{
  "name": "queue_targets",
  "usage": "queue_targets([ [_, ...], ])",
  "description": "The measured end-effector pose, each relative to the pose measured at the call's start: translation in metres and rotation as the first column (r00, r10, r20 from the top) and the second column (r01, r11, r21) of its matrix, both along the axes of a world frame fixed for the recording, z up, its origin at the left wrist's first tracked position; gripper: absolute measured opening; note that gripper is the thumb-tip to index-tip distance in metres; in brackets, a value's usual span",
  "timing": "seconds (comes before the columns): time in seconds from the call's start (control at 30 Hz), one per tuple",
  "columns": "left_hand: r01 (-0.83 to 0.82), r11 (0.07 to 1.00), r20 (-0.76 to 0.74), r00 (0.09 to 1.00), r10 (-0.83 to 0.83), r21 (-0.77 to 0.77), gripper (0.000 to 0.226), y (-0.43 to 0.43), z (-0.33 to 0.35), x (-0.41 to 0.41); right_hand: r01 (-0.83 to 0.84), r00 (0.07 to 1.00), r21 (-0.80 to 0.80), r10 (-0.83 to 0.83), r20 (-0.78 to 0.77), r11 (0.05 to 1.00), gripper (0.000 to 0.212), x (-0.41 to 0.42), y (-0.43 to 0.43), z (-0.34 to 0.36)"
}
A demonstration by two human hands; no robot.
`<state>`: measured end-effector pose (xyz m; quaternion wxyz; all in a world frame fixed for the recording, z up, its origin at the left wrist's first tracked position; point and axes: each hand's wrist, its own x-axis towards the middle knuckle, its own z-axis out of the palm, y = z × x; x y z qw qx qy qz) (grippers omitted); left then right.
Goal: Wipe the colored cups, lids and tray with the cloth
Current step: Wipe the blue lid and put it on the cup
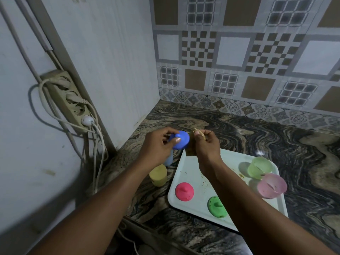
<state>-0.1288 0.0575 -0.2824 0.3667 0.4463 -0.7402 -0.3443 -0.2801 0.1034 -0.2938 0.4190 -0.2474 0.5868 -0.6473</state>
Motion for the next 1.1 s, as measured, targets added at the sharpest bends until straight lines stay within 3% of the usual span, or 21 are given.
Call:
queue_targets([
  [0.07, -0.055, 0.998, 0.024, 0.998, 0.054, 0.02, 0.013, -0.011, -0.004, 0.011, 0.066, 0.998, 0.025, -0.066, 0.018, 0.998, 0.031, -0.007, -0.008, -0.005],
  [0.2, -0.101, 0.994, 0.096, 0.991, 0.096, 0.042, 0.011, -0.031, -0.025, 0.027, 0.013, 1.0, 0.087, -0.015, 0.027, 0.996, 0.041, -0.017, -0.009, -0.021],
  [0.37, -0.097, 0.993, 0.191, 0.978, 0.082, 0.072, 0.01, -0.045, -0.066, 0.026, -0.009, 0.999, 0.134, 0.004, 0.043, 0.991, 0.025, -0.005, 0.001, -0.033],
  [0.9, -0.077, 0.994, 0.348, 0.936, 0.043, 0.083, 0.009, -0.064, -0.094, 0.018, -0.083, 0.996, 0.208, 0.08, 0.026, 0.975, 0.023, 0.002, -0.007, -0.057],
  [1.1, 0.022, 0.991, 0.464, 0.882, -0.08, 0.129, 0.014, -0.076, -0.088, 0.012, -0.099, 0.995, 0.231, 0.094, 0.033, 0.968, 0.022, 0.004, -0.01, -0.062],
])
